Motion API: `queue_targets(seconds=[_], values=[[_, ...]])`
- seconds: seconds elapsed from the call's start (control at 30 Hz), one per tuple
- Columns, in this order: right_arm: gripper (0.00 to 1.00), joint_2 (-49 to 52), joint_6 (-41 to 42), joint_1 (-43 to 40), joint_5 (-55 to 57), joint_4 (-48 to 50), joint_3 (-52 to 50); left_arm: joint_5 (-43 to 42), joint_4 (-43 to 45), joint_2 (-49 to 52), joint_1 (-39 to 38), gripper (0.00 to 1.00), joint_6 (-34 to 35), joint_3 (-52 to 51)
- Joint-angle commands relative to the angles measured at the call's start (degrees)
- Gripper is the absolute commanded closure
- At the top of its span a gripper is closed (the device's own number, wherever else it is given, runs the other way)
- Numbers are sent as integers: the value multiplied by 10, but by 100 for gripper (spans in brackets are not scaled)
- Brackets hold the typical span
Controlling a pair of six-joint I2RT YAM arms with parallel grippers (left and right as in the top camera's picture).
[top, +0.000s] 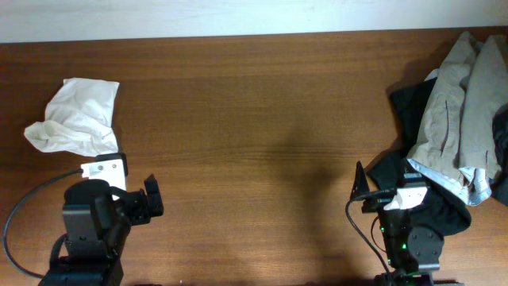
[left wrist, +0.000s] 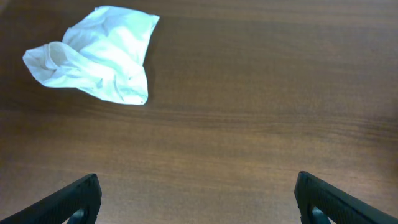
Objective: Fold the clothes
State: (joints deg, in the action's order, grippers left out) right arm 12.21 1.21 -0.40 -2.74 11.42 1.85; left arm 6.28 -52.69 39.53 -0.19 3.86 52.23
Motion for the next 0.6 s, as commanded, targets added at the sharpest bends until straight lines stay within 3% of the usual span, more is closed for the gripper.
queue_targets(seconds=[0.0,0.07,0.57], values=[[1,-63,-19,-4,-3,-45,-15,4,1,-1,1,1,-9,0],[1,-121,-16,-4,0,-158,-15,4,1,-1,2,1,-9,0],[1,-118,-16,-4,2,-157,-15,4,1,-1,1,1,-9,0]])
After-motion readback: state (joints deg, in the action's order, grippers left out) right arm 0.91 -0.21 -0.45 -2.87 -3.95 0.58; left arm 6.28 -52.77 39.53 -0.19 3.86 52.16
